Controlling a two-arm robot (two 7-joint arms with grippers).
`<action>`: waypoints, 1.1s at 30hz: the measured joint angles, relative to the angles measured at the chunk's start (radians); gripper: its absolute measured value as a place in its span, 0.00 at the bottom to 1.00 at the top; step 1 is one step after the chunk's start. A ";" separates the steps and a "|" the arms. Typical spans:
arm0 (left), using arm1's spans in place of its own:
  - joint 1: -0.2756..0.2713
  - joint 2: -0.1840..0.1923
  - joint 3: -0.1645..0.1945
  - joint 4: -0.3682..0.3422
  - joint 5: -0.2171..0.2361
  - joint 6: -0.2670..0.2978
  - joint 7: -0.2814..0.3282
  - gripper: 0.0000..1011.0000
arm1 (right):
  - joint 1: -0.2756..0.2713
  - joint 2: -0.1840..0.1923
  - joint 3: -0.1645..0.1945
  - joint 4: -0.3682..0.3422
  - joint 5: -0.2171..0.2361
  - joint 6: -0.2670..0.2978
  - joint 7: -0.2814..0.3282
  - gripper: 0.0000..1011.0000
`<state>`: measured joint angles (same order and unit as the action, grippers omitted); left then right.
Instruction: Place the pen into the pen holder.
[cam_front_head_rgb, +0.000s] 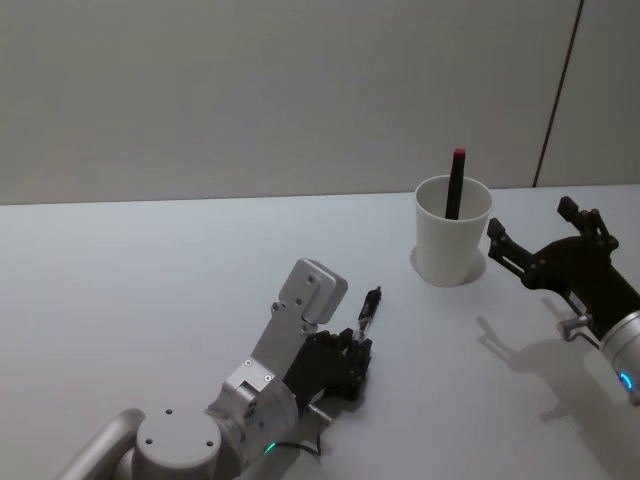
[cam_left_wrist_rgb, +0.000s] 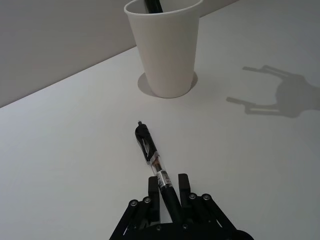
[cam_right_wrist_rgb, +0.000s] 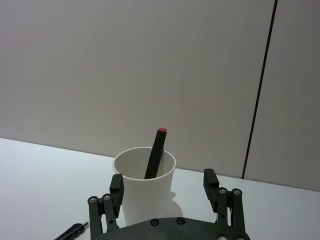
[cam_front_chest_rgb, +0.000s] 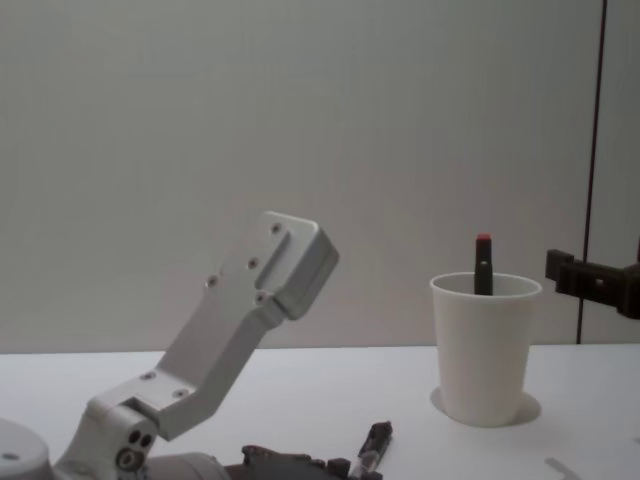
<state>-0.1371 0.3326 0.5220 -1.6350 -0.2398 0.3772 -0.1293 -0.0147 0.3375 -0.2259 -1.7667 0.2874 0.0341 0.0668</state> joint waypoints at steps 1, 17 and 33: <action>0.000 0.000 0.000 0.000 0.000 0.000 0.000 0.23 | 0.000 0.000 0.000 0.000 0.000 0.000 0.000 0.99; 0.000 0.000 0.000 0.000 0.000 0.001 0.000 0.12 | 0.000 0.000 0.000 0.000 0.000 0.000 0.000 0.99; 0.000 0.000 0.000 0.000 0.000 0.000 0.000 0.12 | 0.000 0.000 0.000 0.000 0.000 0.000 0.000 0.99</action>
<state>-0.1371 0.3325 0.5220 -1.6351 -0.2401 0.3774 -0.1295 -0.0146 0.3375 -0.2258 -1.7668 0.2874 0.0340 0.0668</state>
